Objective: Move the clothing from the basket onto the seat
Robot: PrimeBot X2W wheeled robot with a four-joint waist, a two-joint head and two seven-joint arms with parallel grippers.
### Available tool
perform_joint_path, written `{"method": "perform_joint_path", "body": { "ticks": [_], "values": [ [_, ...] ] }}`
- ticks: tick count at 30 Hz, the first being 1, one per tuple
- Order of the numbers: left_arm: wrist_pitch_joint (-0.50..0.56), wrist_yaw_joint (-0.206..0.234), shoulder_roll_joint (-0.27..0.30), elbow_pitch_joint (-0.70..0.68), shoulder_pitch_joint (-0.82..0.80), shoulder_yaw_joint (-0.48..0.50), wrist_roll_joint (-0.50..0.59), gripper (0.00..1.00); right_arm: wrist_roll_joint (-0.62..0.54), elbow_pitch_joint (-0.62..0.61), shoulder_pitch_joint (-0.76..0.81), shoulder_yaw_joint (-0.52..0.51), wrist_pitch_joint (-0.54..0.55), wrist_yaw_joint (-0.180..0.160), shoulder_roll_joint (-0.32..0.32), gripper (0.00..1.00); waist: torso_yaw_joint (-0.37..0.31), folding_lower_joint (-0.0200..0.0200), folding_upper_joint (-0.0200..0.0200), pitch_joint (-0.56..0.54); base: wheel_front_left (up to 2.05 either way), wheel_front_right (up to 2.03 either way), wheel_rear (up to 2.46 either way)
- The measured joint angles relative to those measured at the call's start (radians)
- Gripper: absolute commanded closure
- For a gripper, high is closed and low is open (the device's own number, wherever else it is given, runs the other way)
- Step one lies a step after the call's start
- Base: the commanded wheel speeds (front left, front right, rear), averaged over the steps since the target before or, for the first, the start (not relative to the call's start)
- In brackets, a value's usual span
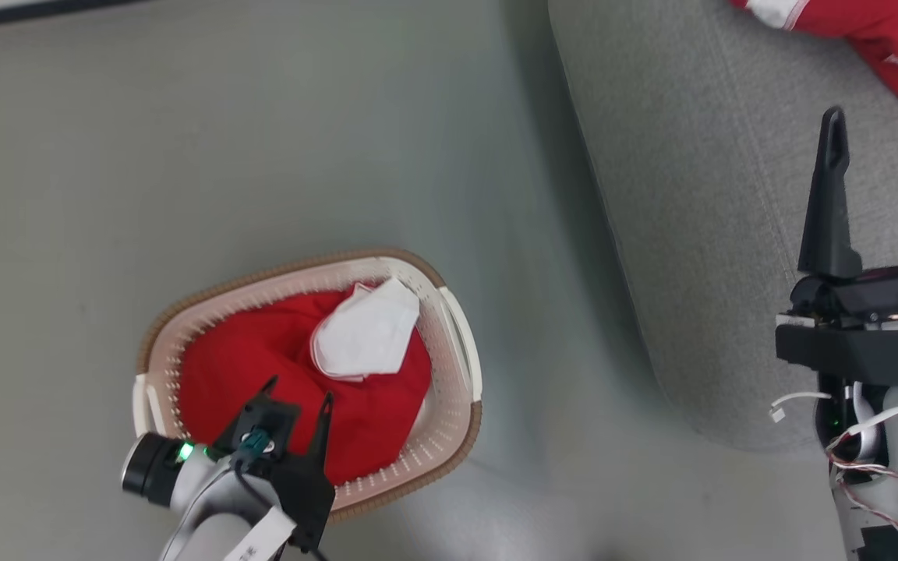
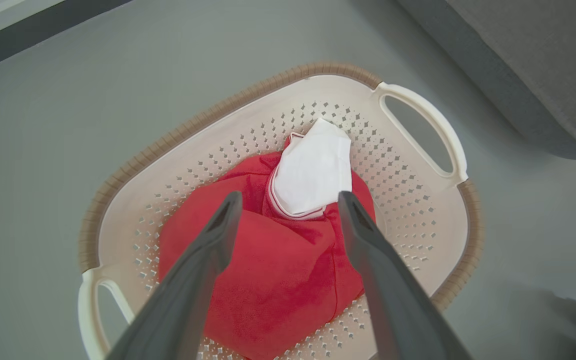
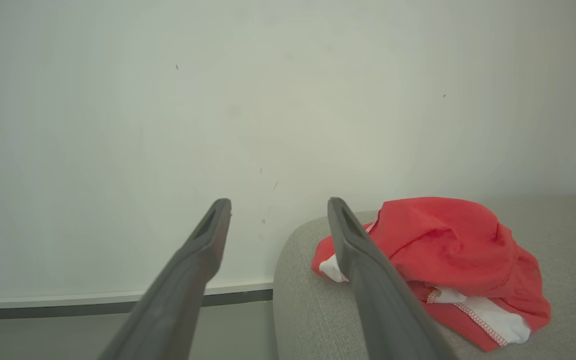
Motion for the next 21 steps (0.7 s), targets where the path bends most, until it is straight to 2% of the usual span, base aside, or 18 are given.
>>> {"method": "perform_joint_path", "body": {
  "ticks": [5, 21],
  "values": [
    [0.024, -0.023, 0.002, 0.061, -0.084, -0.034, 0.045, 0.00, 0.000, -0.025, -0.034, -0.010, -0.001, 0.000, -0.006, 0.00, -0.015, 0.0000, 0.0000, 0.075, 0.00, 0.00, 0.00],
    [0.065, -0.043, 0.013, 0.204, -0.341, -0.077, 0.124, 0.00, -0.001, -0.099, -0.151, -0.004, -0.009, -0.001, -0.004, 0.00, -0.036, -0.0001, 0.0001, 0.317, 0.00, 0.00, 0.00]
  ]
}}
